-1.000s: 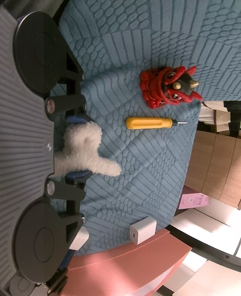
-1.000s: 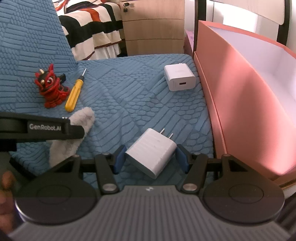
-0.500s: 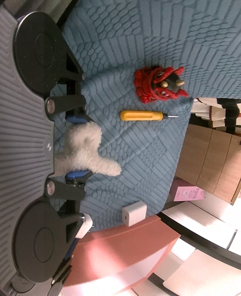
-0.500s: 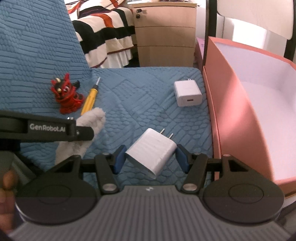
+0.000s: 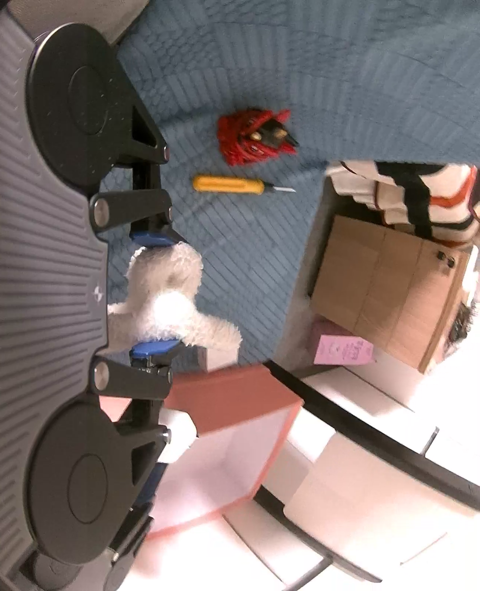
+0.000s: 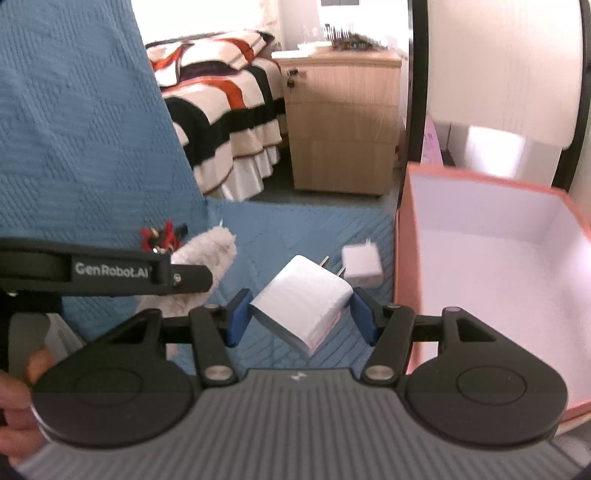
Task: Organize rigid objects
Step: 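Carry both items over the pink box and open both grippers inside it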
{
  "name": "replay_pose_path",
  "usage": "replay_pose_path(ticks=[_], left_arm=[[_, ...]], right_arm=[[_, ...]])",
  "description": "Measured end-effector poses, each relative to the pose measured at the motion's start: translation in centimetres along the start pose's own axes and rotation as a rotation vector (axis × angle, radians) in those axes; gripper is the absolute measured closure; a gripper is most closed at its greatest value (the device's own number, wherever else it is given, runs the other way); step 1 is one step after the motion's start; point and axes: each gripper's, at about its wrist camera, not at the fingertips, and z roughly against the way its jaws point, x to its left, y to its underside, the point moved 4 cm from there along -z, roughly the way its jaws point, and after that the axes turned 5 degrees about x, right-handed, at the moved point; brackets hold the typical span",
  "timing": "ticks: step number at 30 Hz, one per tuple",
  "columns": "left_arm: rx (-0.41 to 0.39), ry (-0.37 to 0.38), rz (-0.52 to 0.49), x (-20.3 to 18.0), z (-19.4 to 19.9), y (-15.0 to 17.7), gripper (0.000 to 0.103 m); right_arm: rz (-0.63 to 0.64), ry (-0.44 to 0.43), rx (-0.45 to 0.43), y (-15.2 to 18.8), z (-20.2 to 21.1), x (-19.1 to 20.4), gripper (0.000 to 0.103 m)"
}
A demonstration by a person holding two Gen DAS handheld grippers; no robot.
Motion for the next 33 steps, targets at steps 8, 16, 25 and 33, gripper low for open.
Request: replay_pose_path(ticks=[8,16,25,33], left_arm=[[-0.040,0.034,-0.047,-4.8,3.2,-3.7,0.050],[-0.078,0.102,-0.106,-12.1,4.4,-5.8,0.050],[-0.041,0.140,-0.149,-19.7,0.9,-5.5,0.050],[0.058,0.122,-0.201,-23.3,-6.1,-3.7,0.050]], right_arm=[[-0.028,0.029,-0.077,-3.4,4.4,-3.6,0.042],[-0.048,0.056,-0.126,-5.8,6.8,-7.4,0.042],[-0.095,0.099,-0.139,-6.0,7.5,-13.5,0.042],[-0.160,0.148,-0.059,-3.1,5.0,-18.3,0.042]])
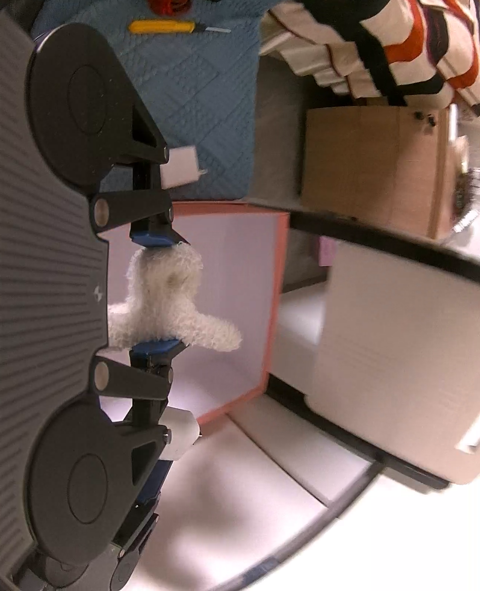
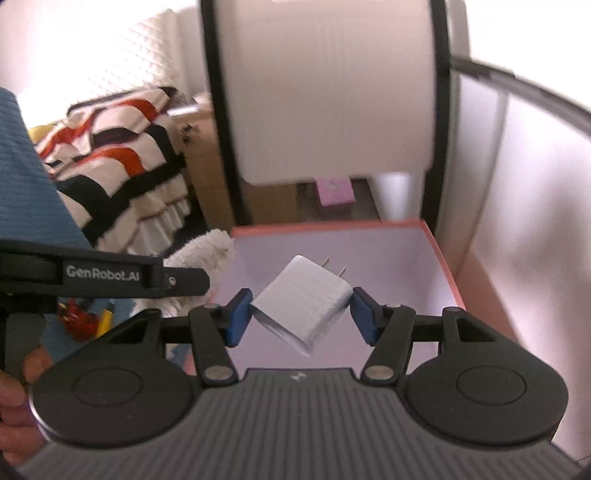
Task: Organize rigid objects
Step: 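Carry both items over the pink box and open both grippers inside it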
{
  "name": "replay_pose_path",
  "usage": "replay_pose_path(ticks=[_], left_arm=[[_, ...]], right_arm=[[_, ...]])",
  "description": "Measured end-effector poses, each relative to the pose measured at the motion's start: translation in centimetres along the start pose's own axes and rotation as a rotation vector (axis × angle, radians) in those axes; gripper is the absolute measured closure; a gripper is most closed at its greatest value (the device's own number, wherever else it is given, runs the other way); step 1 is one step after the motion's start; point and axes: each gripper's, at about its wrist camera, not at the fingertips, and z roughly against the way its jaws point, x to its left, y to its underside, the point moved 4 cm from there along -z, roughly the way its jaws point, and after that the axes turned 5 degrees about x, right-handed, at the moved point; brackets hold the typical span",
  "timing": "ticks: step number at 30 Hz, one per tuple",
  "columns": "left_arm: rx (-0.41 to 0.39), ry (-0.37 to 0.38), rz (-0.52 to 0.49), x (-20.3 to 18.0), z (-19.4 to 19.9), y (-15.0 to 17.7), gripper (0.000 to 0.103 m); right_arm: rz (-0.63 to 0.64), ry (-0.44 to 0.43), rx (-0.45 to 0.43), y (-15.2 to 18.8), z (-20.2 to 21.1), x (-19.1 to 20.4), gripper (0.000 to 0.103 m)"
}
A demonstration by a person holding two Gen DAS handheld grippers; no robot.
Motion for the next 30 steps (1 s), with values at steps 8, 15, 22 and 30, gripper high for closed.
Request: replay_pose_path(ticks=[8,15,22,30], left_arm=[[0.123,0.000,0.010,-0.4,-6.1,3.0,0.050],[0.200,0.009,0.041,0.3,-9.6,4.8,0.050],[0.230,-0.003,0.046,0.6,-10.2,5.3,0.027],[0.139,-0.034,-0.032,0.1,-6.9,4.1,0.024]], right_arm=[[-0.049,0.026,0.148,4.0,-4.6,-3.7,0.042],[-0.046,0.003,0.273,6.9,-7.8,-4.5,0.042],[-0.087,0.008,0.312,8.3,-8.9,-5.1,0.041],[-0.077,0.027,0.280,7.7,-8.2,-4.8,0.039]])
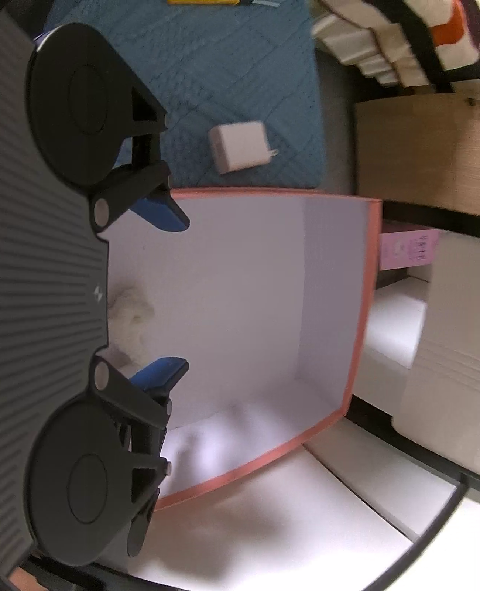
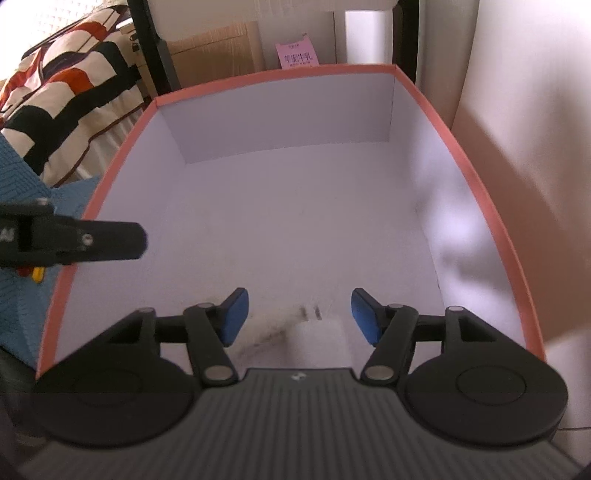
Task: Organize rigid objects
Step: 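Carry both items over the pink box and open both grippers inside it, then withdraw both open grippers from the box back toward the cloth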
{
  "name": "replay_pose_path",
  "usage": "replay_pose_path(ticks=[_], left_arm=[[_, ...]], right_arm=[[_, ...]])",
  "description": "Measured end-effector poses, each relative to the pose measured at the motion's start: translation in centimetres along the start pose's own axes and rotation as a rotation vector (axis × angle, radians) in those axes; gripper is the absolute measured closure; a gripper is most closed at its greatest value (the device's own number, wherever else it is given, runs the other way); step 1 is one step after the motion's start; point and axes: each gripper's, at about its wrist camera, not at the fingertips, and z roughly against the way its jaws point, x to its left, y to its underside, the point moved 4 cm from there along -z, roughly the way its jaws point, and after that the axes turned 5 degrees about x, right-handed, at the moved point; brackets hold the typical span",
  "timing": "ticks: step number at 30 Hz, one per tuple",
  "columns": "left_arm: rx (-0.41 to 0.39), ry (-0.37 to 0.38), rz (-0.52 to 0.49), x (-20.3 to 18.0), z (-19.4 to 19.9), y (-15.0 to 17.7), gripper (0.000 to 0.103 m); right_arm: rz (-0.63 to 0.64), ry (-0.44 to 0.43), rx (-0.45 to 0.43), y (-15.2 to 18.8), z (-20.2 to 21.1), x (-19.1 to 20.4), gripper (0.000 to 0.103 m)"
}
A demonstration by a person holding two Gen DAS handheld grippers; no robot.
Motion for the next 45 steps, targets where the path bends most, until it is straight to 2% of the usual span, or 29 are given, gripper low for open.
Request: replay_pose_path(ticks=[6,13,17,22,33,36,41,45], left_arm=[[-0.093,-0.003,-0.025,1.1,4.7,-0.4,0.024],[-0.240,0.001,0.000,3.1,12.2,-0.6,0.024],[-0.307,-0.015,0.000,4.4,16.3,-0.2,0.024],[-0.370,-0.010,0.026,6.8,20.6,1.1,0.024],[-0.441,-0.018,0.084,13.0,25.3,5.3,0.023],[-0.453,-0.018,0.098,14.6,25.7,6.2,0.023],[-0.469,-0.061,0.115,17.2,26.6,8.2,0.023],[-0.466,-0.056,0.123,19.1,26.7,9.8,0.023]], right_arm=[[-0.025,-0.038,-0.080,-1.0,3.0,1.1,0.039],[-0.003,-0.056,-0.193,-1.8,7.9,4.0,0.039],[0.010,-0.103,-0.232,-1.7,9.9,5.8,0.039],[0.046,-0.094,-0.264,-1.8,11.8,8.5,0.039],[0.104,-0.109,-0.300,-0.1,14.4,14.8,0.039],[0.114,-0.123,-0.304,0.5,14.5,16.6,0.039],[0.145,-0.126,-0.320,1.8,14.3,19.3,0.039],[0.144,-0.135,-0.306,3.4,13.6,21.0,0.039]])
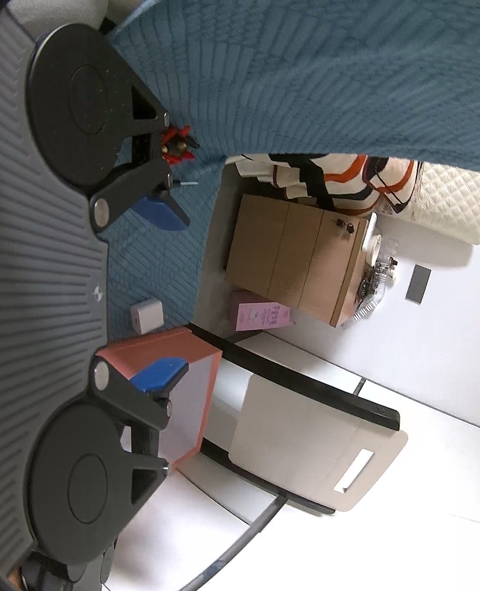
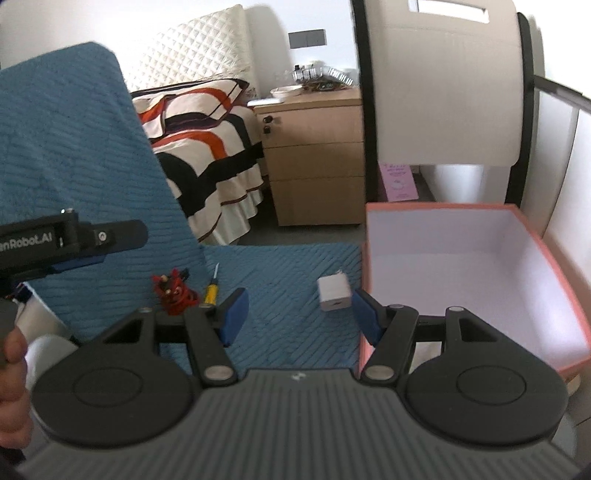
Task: Organize rigid objects
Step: 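Withdraw both open grippers from the box back toward the cloth, then close the right gripper on the yellow screwdriver while the left tool approaches the red figurine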
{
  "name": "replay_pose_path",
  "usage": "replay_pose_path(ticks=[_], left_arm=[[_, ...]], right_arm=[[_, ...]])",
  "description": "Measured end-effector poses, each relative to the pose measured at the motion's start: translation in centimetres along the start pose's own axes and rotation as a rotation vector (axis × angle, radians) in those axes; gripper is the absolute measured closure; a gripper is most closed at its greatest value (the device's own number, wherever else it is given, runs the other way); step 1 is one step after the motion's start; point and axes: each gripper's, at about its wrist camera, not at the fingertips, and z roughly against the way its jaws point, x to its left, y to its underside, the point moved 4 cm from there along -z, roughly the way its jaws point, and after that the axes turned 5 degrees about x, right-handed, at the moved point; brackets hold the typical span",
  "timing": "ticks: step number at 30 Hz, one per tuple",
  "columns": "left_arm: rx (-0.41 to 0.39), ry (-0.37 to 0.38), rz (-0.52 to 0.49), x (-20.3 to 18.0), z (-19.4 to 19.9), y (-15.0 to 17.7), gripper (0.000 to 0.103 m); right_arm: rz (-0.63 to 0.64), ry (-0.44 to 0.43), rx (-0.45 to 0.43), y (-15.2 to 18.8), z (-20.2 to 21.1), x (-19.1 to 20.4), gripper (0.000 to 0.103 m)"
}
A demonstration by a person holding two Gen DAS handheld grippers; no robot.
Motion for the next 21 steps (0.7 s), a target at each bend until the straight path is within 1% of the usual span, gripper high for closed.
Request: replay_pose_path(ticks=[4,6,10,16,21], left_arm=[[-0.002,-0.002,0.004,1.9,0.4,1.0,0.023],[-0.010,-0.015,0.010,2.9,0.7,1.5,0.023],[-0.004,-0.039,0.005,4.6,0.9,2.4,0.023],[-0.002,-0.045,0.023,6.9,0.5,3.4,0.023],[0.006,-0.048,0.022,7.8,0.0,4.1,0.023]], right_arm=[[0.027,-0.007,0.034,1.4,-0.3,2.1,0.039],[0.021,-0.019,0.050,2.2,-0.4,2.9,0.039],[0.025,-0.008,0.063,3.6,-0.6,4.3,0.039],[0.029,0.001,0.061,4.5,-1.2,5.3,0.039],[0.024,-0.003,0.066,5.3,-1.7,5.4,0.039]])
